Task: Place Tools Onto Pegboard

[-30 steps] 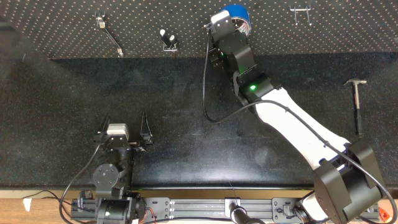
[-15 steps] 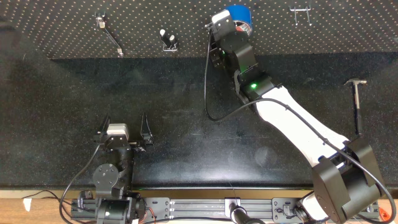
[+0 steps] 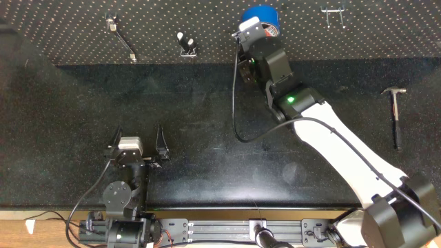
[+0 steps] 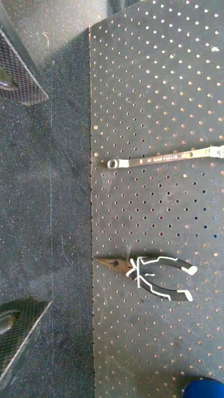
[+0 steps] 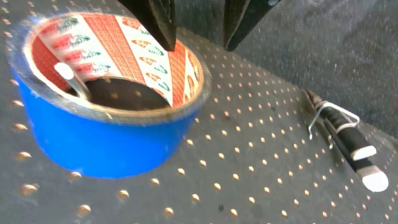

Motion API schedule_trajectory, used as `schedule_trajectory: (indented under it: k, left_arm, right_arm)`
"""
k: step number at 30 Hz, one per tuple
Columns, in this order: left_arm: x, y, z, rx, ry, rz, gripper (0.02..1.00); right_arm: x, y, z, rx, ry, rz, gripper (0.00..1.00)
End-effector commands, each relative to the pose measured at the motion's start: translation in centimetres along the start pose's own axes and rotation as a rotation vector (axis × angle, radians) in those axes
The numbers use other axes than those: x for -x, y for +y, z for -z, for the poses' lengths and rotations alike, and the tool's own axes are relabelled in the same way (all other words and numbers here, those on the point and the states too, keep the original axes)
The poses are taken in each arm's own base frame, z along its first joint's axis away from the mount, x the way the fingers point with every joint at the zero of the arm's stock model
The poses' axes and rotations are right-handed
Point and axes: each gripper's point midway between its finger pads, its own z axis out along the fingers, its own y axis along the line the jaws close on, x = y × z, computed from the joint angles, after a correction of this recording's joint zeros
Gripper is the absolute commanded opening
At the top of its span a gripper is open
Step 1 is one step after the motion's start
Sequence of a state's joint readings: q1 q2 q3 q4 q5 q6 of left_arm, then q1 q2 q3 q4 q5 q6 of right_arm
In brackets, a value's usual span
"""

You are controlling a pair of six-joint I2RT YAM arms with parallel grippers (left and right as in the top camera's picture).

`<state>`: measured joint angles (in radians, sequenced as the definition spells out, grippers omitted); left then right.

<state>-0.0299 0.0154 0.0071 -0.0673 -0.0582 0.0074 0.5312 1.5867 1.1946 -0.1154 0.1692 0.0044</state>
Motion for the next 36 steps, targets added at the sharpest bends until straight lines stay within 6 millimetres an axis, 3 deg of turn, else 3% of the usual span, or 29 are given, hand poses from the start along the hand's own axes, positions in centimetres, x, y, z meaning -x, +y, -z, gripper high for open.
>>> schedule_trajectory:
  k: [1,7,15,21,24,27,28,30,36]
  left_arm:
    - [-0.1,-0.3,0.0,-0.015,0.002,-0.017,0.996]
    - [-0.1,-0.3,0.0,-0.015,0.002,-0.017,0.996]
    - [-0.1,-0.3,0.0,-0.015,0.002,-0.017,0.996]
    - [-0.1,-0.3,0.0,-0.015,0.002,-0.017,0.996]
    - [-0.1,-0.3,0.0,-0.015,0.002,-0.017,0.996]
    - [-0.1,-0.3,0.0,-0.015,0.002,-0.017,0.993]
    - [-0.1,-0.3,0.0,-0.015,0.002,-0.017,0.996]
    - [-0.1,-0.3,0.0,-0.015,0.002,-0.017,0.996]
    - [-0.1,-0.3,0.0,-0.015,0.002,-0.017,0.996]
  right_arm:
    - [1.8,-0.4,2.6,0.003,-0.029,0.005,0.270]
    - [0.3,-0.5,5.1,0.028,0.053,0.018,0.272]
    - [-3.3,-1.2,9.4,0.034,0.206,0.030,0.281]
    - [-5.7,-2.5,12.1,0.014,0.308,0.001,0.452]
    - [-6.8,-3.5,13.5,-0.010,0.352,-0.044,0.698]
    - [-7.8,-4.9,14.8,-0.049,0.392,-0.117,0.851]
    - [-8.2,-5.4,15.3,-0.067,0.406,-0.152,0.950]
    - [-9.2,-6.4,16.4,-0.093,0.439,-0.221,0.967]
    - [-11.2,-6.5,19.2,-0.054,0.479,-0.289,0.969]
